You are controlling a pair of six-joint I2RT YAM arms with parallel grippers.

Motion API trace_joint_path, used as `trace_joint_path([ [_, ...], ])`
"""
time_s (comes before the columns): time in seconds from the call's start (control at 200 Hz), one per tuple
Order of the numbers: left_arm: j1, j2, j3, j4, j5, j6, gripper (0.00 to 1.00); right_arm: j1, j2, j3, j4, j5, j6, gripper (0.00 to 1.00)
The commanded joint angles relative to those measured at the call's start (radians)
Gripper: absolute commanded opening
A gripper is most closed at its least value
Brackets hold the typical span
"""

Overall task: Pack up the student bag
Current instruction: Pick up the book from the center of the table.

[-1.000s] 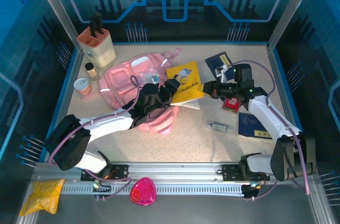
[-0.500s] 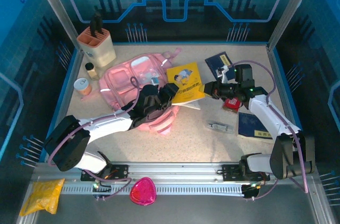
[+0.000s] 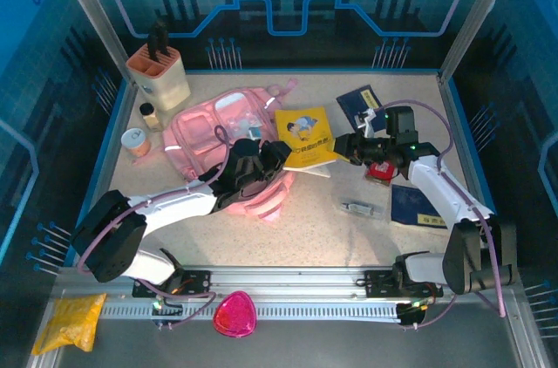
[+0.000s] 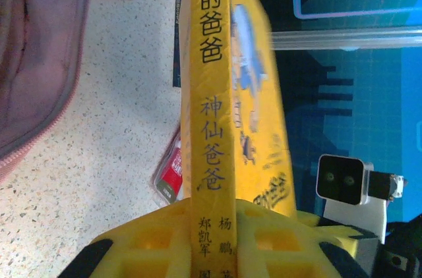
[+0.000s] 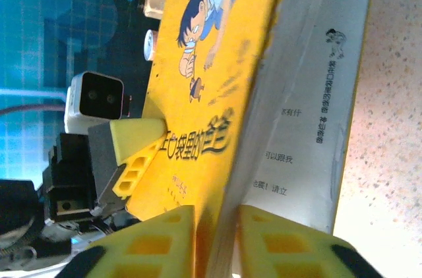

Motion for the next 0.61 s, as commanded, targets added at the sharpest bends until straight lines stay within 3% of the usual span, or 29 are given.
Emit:
trace_joint_path([
  [0.0, 0.000, -0.060, 0.063, 0.016, 0.037, 0.079, 0.01, -0.020, -0.048, -0.009, 0.011, -0.019, 0.000, 0.44],
  [0.135, 0.001, -0.085, 0.074, 0.035, 0.044, 0.116, 0.00, -0.026, -0.078, -0.018, 0.011, -0.023, 0.018, 0.72],
  [0.32, -0.017, -0.105, 0.102, 0.057, 0.062, 0.145, 0.00, -0.018, -0.079, -0.070, 0.095, -0.066, 0.097, 0.97],
  [0.49, -0.033, -0.113, 0.120, 0.099, 0.061, 0.170, 0.00, 0.034, -0.061, -0.049, 0.085, -0.057, 0.108, 1.00],
  [0.6, -0.036, -0.111, 0.119, 0.125, 0.048, 0.180, 0.00, 0.060, -0.042, -0.061, 0.177, -0.088, 0.186, 1.00],
])
